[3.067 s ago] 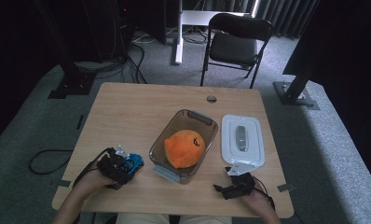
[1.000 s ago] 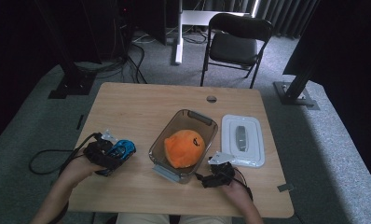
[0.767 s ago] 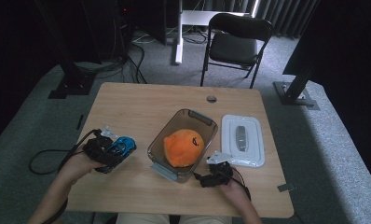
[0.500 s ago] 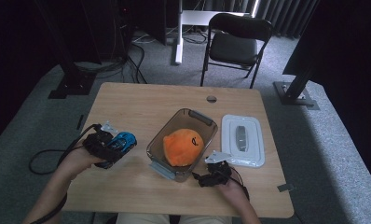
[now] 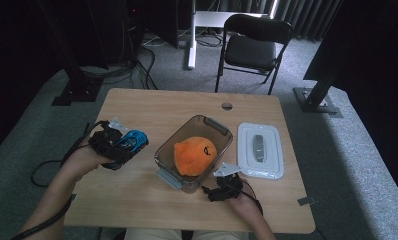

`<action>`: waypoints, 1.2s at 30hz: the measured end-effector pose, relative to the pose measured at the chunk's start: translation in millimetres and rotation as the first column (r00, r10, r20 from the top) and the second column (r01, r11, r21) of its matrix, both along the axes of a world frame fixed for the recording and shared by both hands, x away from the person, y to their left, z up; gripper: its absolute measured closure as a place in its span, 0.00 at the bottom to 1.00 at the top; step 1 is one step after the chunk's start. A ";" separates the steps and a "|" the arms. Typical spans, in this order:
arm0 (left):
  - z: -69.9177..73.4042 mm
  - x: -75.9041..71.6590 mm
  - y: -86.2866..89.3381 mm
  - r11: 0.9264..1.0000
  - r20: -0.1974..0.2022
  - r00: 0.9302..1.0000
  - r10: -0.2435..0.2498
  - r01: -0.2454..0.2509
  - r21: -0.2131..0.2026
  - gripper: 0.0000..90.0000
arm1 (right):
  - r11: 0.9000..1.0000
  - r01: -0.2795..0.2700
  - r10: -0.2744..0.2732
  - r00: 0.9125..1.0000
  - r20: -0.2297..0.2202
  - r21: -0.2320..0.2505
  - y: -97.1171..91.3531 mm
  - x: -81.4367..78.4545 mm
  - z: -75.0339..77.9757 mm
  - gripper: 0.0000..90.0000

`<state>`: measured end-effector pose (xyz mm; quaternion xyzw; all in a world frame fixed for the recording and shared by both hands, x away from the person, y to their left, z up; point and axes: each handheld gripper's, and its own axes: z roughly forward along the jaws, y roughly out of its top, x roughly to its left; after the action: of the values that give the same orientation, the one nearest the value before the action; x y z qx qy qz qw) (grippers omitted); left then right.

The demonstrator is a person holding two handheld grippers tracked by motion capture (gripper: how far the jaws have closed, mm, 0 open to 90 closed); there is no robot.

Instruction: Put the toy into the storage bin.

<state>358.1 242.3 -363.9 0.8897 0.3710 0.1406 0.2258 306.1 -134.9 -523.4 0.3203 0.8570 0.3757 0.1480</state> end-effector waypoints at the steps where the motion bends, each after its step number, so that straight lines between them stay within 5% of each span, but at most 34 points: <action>1: 2.6 0.7 -0.9 1.000 0.004 1.000 0.000 0.000 0.002 0.32 | 1.000 0.000 0.000 1.000 -0.002 -0.006 -2.0 -1.5 -1.1 0.14; 8: 17.9 1.8 -9.0 1.000 0.026 1.000 -0.009 0.009 -0.010 0.32 | 0.998 -0.052 0.052 0.999 0.001 -0.020 -5.7 -8.3 -3.0 0.14; 17: 29.4 6.2 -24.0 0.999 0.021 0.999 -0.038 0.038 -0.022 0.32 | 0.999 -0.045 0.044 0.999 -0.021 -0.011 -8.7 -7.9 -3.2 0.14; 36: 38.7 18.7 -84.1 0.993 0.011 0.993 -0.113 0.114 -0.041 0.32 | 0.999 -0.040 0.040 0.999 -0.024 -0.010 -9.9 -7.6 -3.3 0.14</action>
<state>376.7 158.3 -325.2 0.9039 0.3216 0.1238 0.2535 298.4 -144.8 -526.7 0.3069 0.8668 0.3702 0.1320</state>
